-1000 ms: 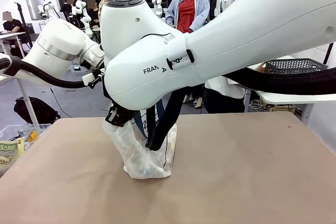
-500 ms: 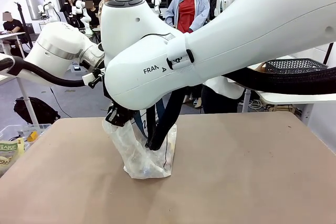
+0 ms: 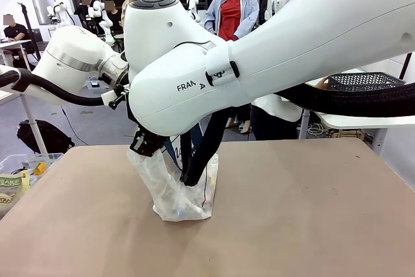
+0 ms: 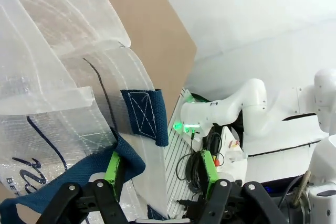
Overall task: Transfer purchased items from the store into the shopping bag.
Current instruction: Move the Reusable shopping bag to the right side of the table.
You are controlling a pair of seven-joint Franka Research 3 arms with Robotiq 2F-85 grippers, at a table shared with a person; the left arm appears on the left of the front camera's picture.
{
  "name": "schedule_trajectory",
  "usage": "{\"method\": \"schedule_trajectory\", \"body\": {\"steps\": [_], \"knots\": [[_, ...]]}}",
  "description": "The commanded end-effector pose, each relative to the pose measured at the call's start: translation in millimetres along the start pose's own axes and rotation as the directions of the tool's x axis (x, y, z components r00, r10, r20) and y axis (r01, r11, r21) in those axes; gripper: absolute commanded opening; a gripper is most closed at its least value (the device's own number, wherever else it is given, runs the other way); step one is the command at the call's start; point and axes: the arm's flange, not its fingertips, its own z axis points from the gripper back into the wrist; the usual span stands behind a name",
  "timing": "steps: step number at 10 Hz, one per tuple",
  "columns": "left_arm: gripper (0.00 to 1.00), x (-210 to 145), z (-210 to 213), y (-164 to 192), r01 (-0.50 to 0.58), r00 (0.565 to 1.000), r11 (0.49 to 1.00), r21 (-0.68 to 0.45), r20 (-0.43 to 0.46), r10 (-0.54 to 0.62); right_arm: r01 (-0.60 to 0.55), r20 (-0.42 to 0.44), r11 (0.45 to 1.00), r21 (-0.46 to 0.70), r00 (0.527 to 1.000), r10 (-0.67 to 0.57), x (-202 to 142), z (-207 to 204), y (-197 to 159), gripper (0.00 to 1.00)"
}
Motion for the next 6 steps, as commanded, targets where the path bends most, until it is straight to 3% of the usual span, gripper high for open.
{"method": "schedule_trajectory", "body": {"steps": [1, 3, 6], "knots": [[0.73, 3.3, 0.1, 2.0, -0.004, 1.000, 0.999, 0.052, 0.023, 0.003, 0.000, 0.006, 1.000, 0.002, 1.000, 0.000, 7.6, -3.0, 3.5, 0.00], [0.73, 2.5, -4.5, -2.8, 0.008, 0.999, 0.991, 0.131, 0.032, -0.013, -0.003, 0.007, 1.000, -0.001, 1.000, 0.003, 6.9, -2.6, 3.8, 0.00], [0.17, 3.6, -7.1, -5.2, -0.004, 0.999, 0.981, 0.193, 0.037, -0.004, -0.001, 0.010, 1.000, 0.002, 1.000, 0.001, 6.2, -2.7, 3.5, 0.00]]}}
